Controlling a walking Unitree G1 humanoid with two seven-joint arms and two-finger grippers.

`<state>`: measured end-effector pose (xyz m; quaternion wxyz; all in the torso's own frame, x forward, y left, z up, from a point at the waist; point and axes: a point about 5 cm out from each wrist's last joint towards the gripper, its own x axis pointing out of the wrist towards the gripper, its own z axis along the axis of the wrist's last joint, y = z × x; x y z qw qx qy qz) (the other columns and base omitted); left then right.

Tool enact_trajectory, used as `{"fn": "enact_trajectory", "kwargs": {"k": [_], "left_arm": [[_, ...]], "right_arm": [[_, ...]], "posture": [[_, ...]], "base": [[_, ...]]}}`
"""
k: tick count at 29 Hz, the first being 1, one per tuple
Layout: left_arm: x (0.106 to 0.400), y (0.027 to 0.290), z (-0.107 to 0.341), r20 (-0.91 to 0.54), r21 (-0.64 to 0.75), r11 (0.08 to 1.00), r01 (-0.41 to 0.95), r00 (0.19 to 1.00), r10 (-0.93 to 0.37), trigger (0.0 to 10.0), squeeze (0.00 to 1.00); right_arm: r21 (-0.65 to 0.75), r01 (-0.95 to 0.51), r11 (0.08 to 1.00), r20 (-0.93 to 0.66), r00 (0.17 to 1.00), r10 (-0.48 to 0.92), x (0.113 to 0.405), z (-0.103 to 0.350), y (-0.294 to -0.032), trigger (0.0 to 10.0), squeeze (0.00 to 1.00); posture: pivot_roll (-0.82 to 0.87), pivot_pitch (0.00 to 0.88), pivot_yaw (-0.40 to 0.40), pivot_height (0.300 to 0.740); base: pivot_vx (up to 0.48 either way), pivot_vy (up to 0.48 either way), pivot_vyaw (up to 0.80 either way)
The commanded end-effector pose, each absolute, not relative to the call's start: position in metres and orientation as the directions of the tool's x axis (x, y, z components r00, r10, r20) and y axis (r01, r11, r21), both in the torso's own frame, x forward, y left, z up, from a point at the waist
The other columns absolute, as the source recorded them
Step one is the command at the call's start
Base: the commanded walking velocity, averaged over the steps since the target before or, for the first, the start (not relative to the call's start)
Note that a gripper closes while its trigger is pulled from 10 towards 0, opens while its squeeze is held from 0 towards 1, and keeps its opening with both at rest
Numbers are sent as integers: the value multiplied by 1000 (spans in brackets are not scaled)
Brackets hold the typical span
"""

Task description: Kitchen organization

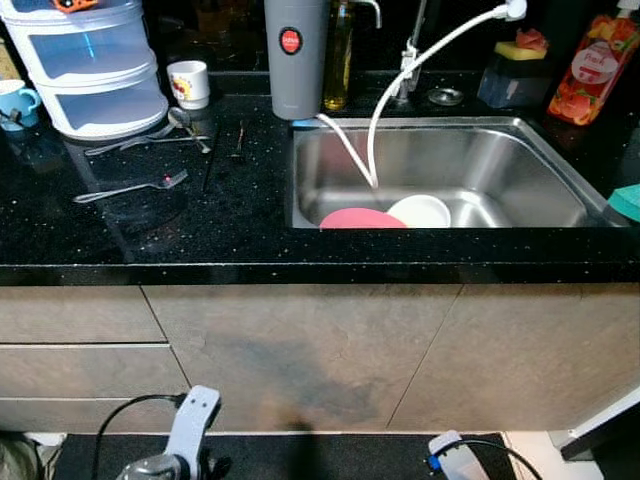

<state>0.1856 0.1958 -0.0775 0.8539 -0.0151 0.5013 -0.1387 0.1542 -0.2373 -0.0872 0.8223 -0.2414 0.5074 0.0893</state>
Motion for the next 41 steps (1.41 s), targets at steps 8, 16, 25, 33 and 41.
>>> {"fn": "enact_trajectory", "kwargs": {"k": [8,16,25,33,41], "left_arm": [[174,201,-85,-862,-146,989,14,489,-134,10000,0],[179,204,-82,-843,-170,982,-86,528,-100,10000,0],[179,203,-83,-844,-159,984,-82,529,-92,10000,0],[177,205,-84,-843,-150,986,-76,531,-88,10000,0],[177,214,-82,-847,-127,990,-68,526,-73,10000,0]], "right_arm": [[-342,-427,837,-867,487,-106,160,-85,-237,10000,0],[-378,-467,799,-859,498,-115,164,-83,-237,10000,0],[-399,-466,790,-851,508,-130,164,-83,-239,10000,0],[-408,-467,784,-846,516,-133,163,-83,-237,10000,0],[-406,-433,805,-840,523,-142,164,-84,-233,10000,0]], "posture": [[-54,0,16,740],[-66,0,19,740],[-96,0,17,740],[-86,0,21,740],[-101,0,45,740]], "base": [[0,0,0],[0,0,0],[0,0,0],[0,0,0],[0,0,0]]}}
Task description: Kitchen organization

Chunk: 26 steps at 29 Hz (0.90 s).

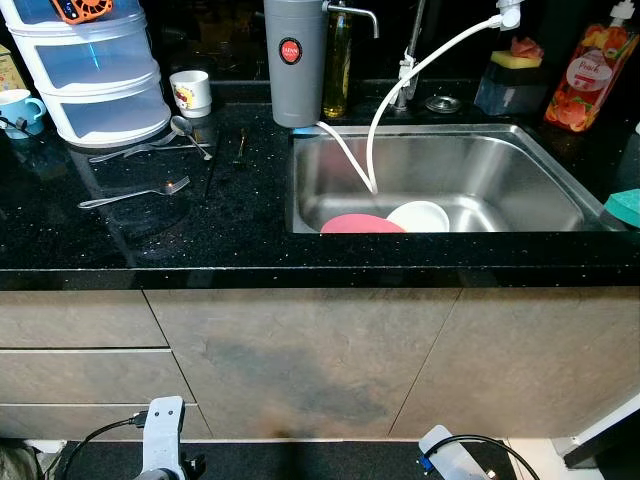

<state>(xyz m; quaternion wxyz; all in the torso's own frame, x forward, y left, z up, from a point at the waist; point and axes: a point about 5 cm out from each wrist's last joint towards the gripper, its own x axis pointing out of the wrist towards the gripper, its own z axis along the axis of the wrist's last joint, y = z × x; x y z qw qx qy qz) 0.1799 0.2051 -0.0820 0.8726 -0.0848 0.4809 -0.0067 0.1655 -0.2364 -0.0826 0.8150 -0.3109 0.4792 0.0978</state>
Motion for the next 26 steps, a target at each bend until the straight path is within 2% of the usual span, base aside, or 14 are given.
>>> {"fn": "enact_trajectory", "kwargs": {"k": [1,17,26], "left_arm": [[177,215,-82,-847,-124,990,-69,527,-70,10000,0],[165,233,-83,-857,-90,991,-98,515,-27,10000,0],[163,232,-84,-863,-83,995,-59,503,-42,10000,0]], "right_arm": [[-405,-429,807,-838,526,-141,165,-84,-232,10000,0],[-392,-436,810,-846,517,-131,162,-86,-228,10000,0],[-393,-422,817,-844,517,-140,162,-86,-230,10000,0]], "posture": [[-107,0,49,740],[-96,0,23,740],[-115,0,42,740]], "base": [[0,0,0],[0,0,0],[0,0,0]]}}
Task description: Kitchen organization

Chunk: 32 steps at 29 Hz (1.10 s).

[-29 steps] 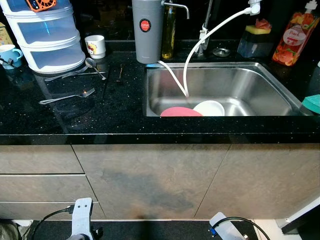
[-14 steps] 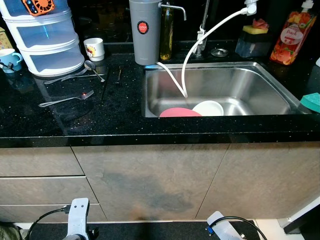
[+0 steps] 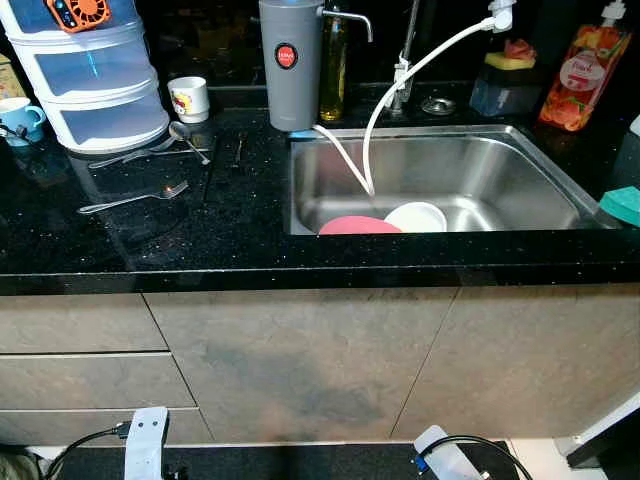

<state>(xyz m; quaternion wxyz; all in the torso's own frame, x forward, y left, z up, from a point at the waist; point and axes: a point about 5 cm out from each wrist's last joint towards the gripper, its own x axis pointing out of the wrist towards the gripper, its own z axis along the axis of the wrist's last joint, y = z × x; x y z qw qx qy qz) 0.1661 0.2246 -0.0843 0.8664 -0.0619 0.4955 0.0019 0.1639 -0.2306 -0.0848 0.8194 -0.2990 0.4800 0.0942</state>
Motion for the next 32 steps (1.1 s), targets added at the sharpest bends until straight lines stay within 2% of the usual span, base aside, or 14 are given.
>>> {"fn": "enact_trajectory", "kwargs": {"k": [1,12,22,32], "left_arm": [[163,231,-84,-865,-81,995,-57,500,-42,10000,0],[168,227,-83,-861,-83,996,-34,506,-55,10000,0],[175,219,-81,-854,-89,996,-7,515,-73,10000,0],[192,214,-75,-820,-103,994,-34,568,-66,10000,0]], "right_arm": [[-394,-418,819,-844,518,-141,162,-85,-231,10000,0],[-405,-419,813,-837,528,-145,168,-83,-233,10000,0],[-402,-398,825,-830,538,-145,171,-82,-230,10000,0],[-406,-384,829,-828,539,-155,173,-80,-232,10000,0]], "posture": [[-115,0,42,740],[-124,0,39,740],[-112,0,70,740],[-76,0,47,740]], "base": [[0,0,0],[0,0,0],[0,0,0],[0,0,0]]}}
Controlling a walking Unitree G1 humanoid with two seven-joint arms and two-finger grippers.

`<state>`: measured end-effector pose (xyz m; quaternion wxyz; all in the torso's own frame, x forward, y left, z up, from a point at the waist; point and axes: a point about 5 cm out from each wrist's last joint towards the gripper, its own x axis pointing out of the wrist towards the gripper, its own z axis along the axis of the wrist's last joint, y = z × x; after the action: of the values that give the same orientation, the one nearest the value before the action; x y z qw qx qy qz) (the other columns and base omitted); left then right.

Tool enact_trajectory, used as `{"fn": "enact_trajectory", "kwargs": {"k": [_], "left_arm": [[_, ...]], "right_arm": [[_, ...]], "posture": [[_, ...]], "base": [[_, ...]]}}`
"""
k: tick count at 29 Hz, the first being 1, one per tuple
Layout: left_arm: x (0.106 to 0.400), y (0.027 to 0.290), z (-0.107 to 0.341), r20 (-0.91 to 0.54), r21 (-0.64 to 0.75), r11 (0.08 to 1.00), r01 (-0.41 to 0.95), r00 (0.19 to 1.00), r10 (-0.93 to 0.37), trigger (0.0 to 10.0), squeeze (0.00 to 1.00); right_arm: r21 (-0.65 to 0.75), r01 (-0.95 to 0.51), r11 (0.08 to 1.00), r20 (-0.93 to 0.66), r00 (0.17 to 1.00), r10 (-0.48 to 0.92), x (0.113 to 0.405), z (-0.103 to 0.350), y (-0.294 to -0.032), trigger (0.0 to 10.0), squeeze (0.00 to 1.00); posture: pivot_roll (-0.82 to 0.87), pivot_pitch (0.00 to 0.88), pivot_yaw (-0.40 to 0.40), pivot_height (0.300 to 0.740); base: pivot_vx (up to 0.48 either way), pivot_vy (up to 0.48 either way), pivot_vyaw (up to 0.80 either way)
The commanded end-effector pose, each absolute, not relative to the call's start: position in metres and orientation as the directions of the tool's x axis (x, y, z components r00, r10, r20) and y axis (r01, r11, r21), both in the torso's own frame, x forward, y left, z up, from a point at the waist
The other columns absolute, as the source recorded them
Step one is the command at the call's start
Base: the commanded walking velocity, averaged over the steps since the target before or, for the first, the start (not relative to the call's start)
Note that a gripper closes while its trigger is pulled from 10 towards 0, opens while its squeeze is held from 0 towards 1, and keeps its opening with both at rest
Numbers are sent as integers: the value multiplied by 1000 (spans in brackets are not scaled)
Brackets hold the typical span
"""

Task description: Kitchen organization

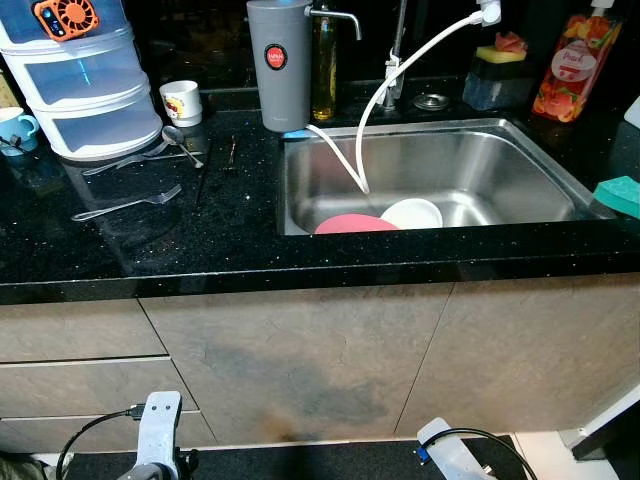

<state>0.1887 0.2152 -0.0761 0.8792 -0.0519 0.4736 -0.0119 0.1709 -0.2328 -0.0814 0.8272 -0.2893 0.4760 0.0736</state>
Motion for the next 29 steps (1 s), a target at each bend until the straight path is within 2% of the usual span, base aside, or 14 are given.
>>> {"fn": "enact_trajectory", "kwargs": {"k": [1,12,29], "left_arm": [[193,214,-74,-819,-104,994,-33,570,-67,10000,0],[193,211,-76,-833,-65,997,-33,552,-36,10000,0],[179,209,-83,-868,-41,999,25,495,-48,10000,0]], "right_arm": [[-405,-383,830,-828,539,-156,173,-80,-232,10000,0],[-352,-348,869,-842,524,-132,170,-82,-232,10000,0],[-333,-362,871,-852,511,-114,169,-83,-231,10000,0]], "posture": [[-76,0,47,740],[-60,0,45,740],[-56,0,46,740]], "base": [[0,0,0],[0,0,41],[0,0,788]]}}
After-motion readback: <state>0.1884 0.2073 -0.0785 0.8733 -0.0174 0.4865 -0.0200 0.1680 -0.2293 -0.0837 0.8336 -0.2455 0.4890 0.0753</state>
